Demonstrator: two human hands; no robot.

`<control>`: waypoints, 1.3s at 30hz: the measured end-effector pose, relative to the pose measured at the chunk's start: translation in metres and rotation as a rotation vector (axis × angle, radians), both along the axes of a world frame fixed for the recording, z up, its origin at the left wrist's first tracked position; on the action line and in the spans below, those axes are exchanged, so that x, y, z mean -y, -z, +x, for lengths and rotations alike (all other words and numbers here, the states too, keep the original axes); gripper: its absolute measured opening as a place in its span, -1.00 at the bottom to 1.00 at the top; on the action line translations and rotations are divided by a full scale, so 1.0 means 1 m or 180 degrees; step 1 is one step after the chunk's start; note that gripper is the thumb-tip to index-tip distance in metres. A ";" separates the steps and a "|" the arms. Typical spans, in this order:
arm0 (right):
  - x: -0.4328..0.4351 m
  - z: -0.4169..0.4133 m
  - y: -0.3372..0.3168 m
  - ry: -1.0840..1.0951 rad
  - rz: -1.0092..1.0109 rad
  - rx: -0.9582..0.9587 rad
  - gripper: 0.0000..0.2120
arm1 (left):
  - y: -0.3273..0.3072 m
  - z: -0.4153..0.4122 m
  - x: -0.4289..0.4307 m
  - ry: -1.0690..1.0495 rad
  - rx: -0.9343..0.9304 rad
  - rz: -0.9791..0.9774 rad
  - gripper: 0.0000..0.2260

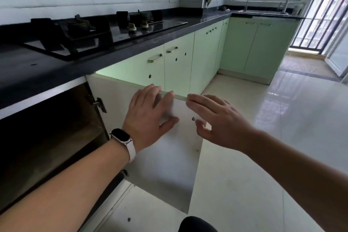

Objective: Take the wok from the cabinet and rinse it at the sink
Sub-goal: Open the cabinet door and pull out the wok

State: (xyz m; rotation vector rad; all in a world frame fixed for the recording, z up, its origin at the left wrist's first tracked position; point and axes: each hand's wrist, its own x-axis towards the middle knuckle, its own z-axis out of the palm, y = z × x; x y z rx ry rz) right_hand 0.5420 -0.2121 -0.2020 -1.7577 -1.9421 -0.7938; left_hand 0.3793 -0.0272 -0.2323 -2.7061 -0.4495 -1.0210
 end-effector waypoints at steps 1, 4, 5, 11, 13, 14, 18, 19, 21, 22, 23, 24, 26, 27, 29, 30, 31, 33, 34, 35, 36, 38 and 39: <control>0.000 -0.001 -0.001 -0.0006 0.0028 0.0028 -0.55 | -0.001 -0.001 0.002 -0.0025 -0.0082 -0.0058 -0.42; 0.001 -0.004 -0.005 0.0039 0.0073 0.0194 -0.58 | -0.006 -0.005 0.005 0.0019 -0.0252 -0.0191 -0.42; 0.001 -0.007 -0.007 0.0078 0.0097 0.0257 -0.61 | -0.008 -0.008 0.006 0.0062 -0.0285 -0.0205 -0.43; -0.007 -0.042 -0.020 0.0017 0.0290 0.0410 -0.71 | -0.014 -0.052 0.001 -0.0053 -0.0590 0.0017 -0.39; -0.014 -0.060 -0.020 -0.0142 0.0254 0.0396 -0.70 | -0.018 -0.082 -0.008 -0.0308 -0.0771 0.0174 -0.39; -0.019 -0.069 -0.019 -0.0224 0.0208 0.0364 -0.69 | -0.020 -0.099 -0.013 -0.0418 -0.0835 0.0221 -0.39; -0.043 -0.106 -0.006 -0.0532 -0.0086 0.0152 -0.69 | -0.036 -0.180 -0.033 -0.0815 -0.1014 0.0345 -0.46; -0.051 -0.115 -0.002 -0.0642 -0.0148 0.0110 -0.70 | -0.042 -0.200 -0.038 -0.0939 -0.1071 0.0424 -0.50; -0.068 -0.134 0.006 -0.0861 -0.0300 0.0035 -0.71 | -0.057 -0.238 -0.045 -0.1199 -0.1214 0.0597 -0.53; -0.078 -0.144 0.009 -0.0929 -0.0396 -0.0003 -0.70 | -0.065 -0.256 -0.048 -0.1338 -0.1278 0.0660 -0.53; -0.087 -0.154 0.013 -0.0982 -0.0508 -0.0030 -0.68 | -0.073 -0.273 -0.051 -0.1480 -0.1323 0.0706 -0.52; -0.097 -0.163 0.018 -0.1028 -0.0628 -0.0052 -0.66 | -0.081 -0.289 -0.053 -0.1624 -0.1369 0.0743 -0.51; -0.118 -0.183 0.027 -0.1097 -0.0878 -0.0105 -0.64 | -0.093 -0.317 -0.057 -0.1880 -0.1478 0.0766 -0.50; -0.128 -0.193 0.031 -0.1124 -0.0980 -0.0133 -0.63 | -0.097 -0.329 -0.058 -0.1972 -0.1541 0.0745 -0.49; -0.147 -0.212 0.037 -0.1200 -0.1134 -0.0163 -0.63 | -0.102 -0.350 -0.060 -0.2087 -0.1678 0.0715 -0.48; -0.155 -0.222 0.039 -0.1245 -0.1219 -0.0176 -0.63 | -0.103 -0.359 -0.061 -0.2099 -0.1749 0.0725 -0.48; -0.163 -0.230 0.041 -0.1284 -0.1321 -0.0207 -0.62 | -0.104 -0.365 -0.063 -0.2070 -0.1818 0.0746 -0.48; -0.179 -0.246 0.048 -0.1331 -0.1476 -0.0291 -0.60 | -0.105 -0.373 -0.067 -0.1936 -0.1901 0.0814 -0.49; -0.186 -0.253 0.052 -0.1363 -0.1506 -0.0322 -0.59 | -0.105 -0.375 -0.069 -0.1870 -0.1916 0.0844 -0.49; -0.193 -0.260 0.055 -0.1405 -0.1522 -0.0349 -0.59 | -0.105 -0.377 -0.070 -0.1818 -0.1923 0.0880 -0.48; -0.199 -0.266 0.059 -0.1446 -0.1531 -0.0362 -0.60 | -0.105 -0.378 -0.072 -0.1780 -0.1935 0.0929 -0.47; -0.211 -0.280 0.067 -0.1478 -0.1564 -0.0374 -0.59 | -0.103 -0.378 -0.073 -0.1757 -0.1962 0.1019 -0.46; -0.217 -0.286 0.070 -0.1483 -0.1574 -0.0382 -0.59 | -0.101 -0.379 -0.074 -0.1760 -0.1968 0.1042 -0.45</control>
